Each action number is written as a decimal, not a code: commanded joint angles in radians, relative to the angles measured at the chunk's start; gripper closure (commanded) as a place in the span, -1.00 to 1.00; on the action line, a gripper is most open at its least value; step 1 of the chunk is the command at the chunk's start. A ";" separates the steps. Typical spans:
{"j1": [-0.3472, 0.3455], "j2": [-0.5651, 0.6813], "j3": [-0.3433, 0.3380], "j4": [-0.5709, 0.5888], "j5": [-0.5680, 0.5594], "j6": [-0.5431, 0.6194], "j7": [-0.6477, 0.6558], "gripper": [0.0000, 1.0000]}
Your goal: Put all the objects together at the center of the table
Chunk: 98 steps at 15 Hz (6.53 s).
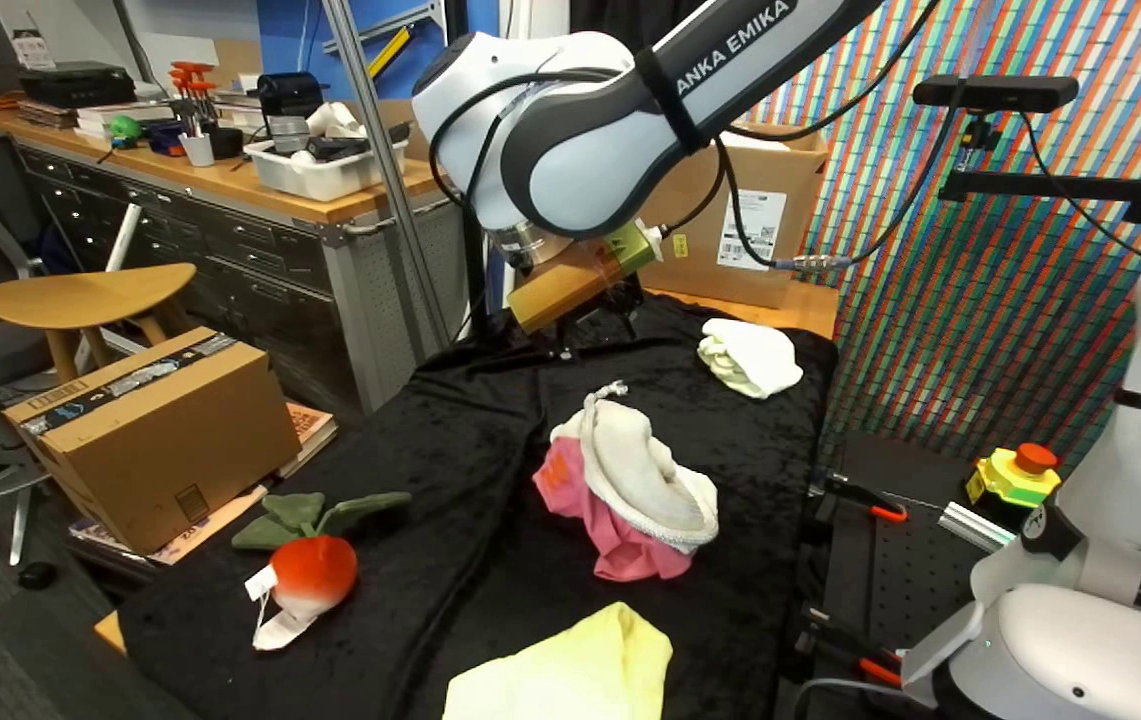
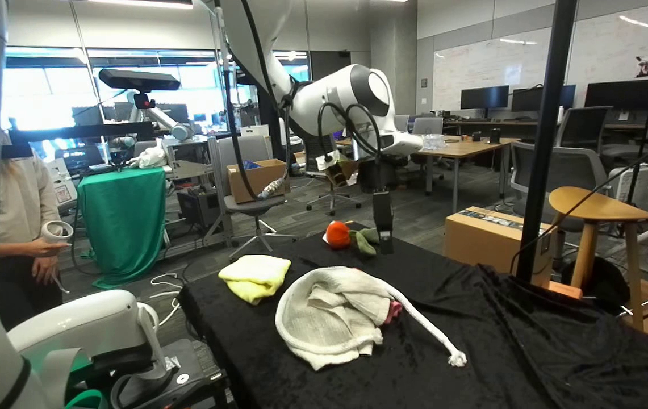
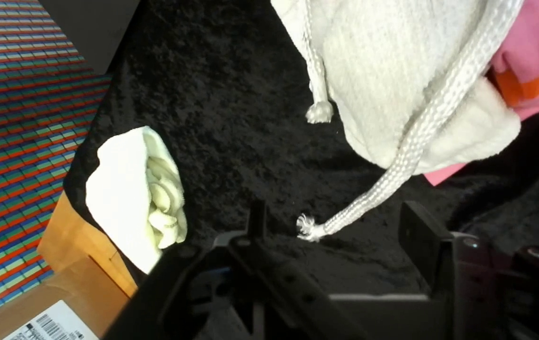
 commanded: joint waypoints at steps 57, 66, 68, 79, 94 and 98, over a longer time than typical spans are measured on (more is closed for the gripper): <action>0.363 0.333 0.053 0.369 -0.080 0.452 -0.489 -1.00; 0.359 0.368 0.064 0.356 -0.059 0.508 -0.557 -1.00; 0.362 0.374 0.065 0.363 -0.055 0.520 -0.578 -1.00; 0.399 0.478 0.029 0.490 -0.071 0.476 -0.694 -1.00; 0.396 0.625 -0.011 0.697 -0.050 0.337 -0.776 -0.17; 0.387 0.611 -0.009 0.702 -0.042 0.299 -0.794 0.47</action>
